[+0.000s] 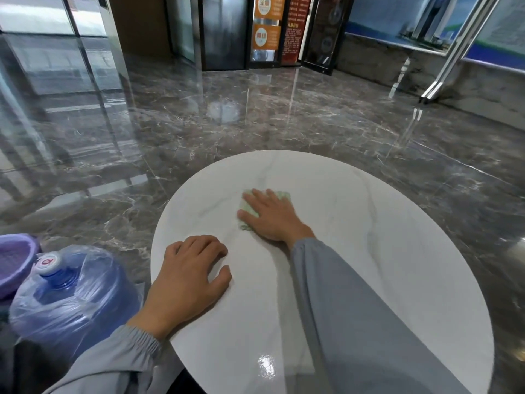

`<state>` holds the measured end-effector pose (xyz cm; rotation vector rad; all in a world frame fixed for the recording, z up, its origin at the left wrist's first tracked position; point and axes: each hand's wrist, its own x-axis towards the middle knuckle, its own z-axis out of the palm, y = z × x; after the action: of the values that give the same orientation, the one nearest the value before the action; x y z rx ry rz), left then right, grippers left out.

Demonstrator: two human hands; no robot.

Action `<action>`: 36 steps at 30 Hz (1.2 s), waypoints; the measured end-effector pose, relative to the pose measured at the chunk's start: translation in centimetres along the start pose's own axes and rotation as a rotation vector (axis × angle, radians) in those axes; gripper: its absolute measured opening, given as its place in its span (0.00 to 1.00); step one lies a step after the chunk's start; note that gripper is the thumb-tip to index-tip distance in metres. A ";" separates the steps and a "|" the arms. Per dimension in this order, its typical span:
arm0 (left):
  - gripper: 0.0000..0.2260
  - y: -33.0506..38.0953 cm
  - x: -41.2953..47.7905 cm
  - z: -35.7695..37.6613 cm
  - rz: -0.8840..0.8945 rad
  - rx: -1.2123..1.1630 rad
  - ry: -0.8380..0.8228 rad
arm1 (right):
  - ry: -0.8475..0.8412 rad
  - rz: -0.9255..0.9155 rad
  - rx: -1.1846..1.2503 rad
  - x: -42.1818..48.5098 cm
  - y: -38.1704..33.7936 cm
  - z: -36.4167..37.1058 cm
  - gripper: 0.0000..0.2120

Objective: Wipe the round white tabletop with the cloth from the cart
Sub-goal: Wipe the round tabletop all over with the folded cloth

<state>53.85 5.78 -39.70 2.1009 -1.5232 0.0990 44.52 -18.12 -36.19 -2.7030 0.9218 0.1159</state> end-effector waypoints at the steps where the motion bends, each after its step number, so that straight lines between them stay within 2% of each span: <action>1: 0.14 0.0 0.0 0.0 -0.002 -0.007 0.000 | 0.030 0.084 0.014 -0.4 2.2 -0.4 0.33; 8: 0.15 -0.1 0.0 0.0 -0.001 -0.001 0.002 | 0.098 0.570 0.054 -8.4 18.1 -3.0 0.34; 10: 0.16 -0.1 0.2 0.0 0.005 0.012 -0.019 | 0.093 0.645 0.074 -10.2 19.7 -3.2 0.34; 13: 0.16 0.1 0.3 0.1 0.005 0.026 -0.021 | 0.099 0.666 0.082 -9.8 18.6 -2.8 0.33; 15: 0.16 0.2 0.3 0.1 0.015 0.037 -0.025 | 0.084 0.576 0.050 -7.9 15.3 -2.5 0.32; 22: 0.17 0.0 0.4 0.2 0.028 0.061 -0.014 | -0.023 -0.011 -0.028 -1.1 -3.8 1.8 0.32; 24: 0.18 -0.2 0.2 0.2 0.028 0.060 -0.007 | -0.042 -0.100 -0.027 -0.4 -6.1 2.0 0.32; 26: 0.17 -0.2 0.3 0.1 0.019 0.046 -0.004 | -0.015 -0.092 -0.023 0.3 -4.7 1.3 0.32; 30: 0.15 -0.1 0.2 0.0 0.007 0.021 -0.002 | 0.067 0.213 0.030 -0.5 5.0 -1.0 0.33; 33: 0.15 -0.1 0.3 -0.1 0.002 0.012 0.000 | 0.087 0.469 0.058 -4.3 14.3 -2.9 0.34; 36: 0.15 0.0 0.4 0.0 0.005 0.011 0.001 | 0.118 0.660 0.085 -8.6 20.6 -3.9 0.35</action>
<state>54.00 5.44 -39.58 2.1057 -1.5310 0.1102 25.14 -29.79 -35.92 -2.2413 1.7739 0.0466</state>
